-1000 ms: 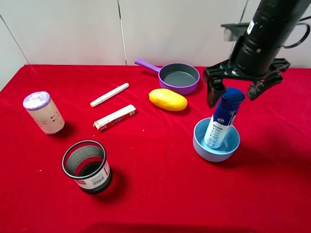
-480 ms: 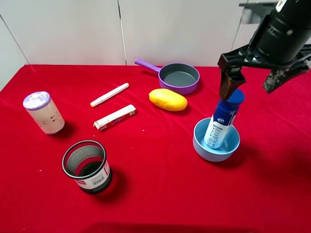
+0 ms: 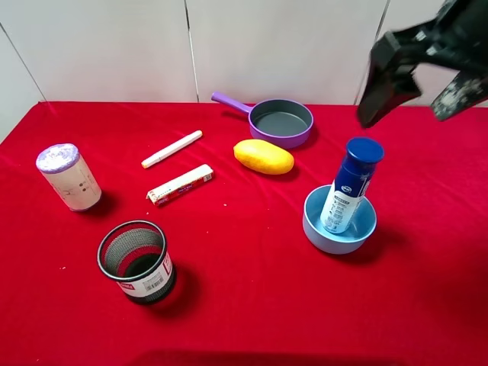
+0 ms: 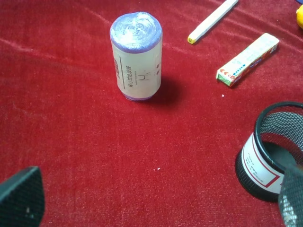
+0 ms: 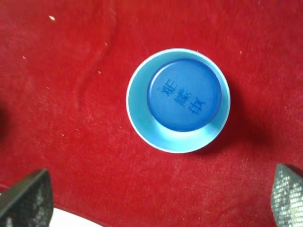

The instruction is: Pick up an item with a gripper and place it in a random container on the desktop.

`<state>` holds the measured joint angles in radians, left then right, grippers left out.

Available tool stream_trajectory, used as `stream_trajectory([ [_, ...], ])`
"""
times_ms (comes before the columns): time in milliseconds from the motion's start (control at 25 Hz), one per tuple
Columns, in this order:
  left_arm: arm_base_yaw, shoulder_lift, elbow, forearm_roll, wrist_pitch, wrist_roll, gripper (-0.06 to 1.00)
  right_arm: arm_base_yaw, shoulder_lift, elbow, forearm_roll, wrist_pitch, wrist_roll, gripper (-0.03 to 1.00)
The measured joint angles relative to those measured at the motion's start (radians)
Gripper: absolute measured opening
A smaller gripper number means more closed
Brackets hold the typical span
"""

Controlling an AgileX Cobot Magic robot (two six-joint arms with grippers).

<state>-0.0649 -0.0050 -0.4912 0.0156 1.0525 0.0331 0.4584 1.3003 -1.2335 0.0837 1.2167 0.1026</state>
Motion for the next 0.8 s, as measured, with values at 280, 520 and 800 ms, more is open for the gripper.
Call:
stream_trajectory([
  [280,0.0,0.0,0.0,0.0,0.0,0.0,0.99,0.0,-0.176,0.0,0.0,0.002,-0.016,0.69],
  [520,0.0,0.0,0.0,0.0,0.0,0.0,0.99,0.0,-0.32,0.0,-0.036,0.004,-0.016,0.69],
  [800,0.0,0.0,0.0,0.0,0.0,0.0,0.99,-0.042,-0.468,0.07,-0.061,0.004,-0.019,0.69],
])
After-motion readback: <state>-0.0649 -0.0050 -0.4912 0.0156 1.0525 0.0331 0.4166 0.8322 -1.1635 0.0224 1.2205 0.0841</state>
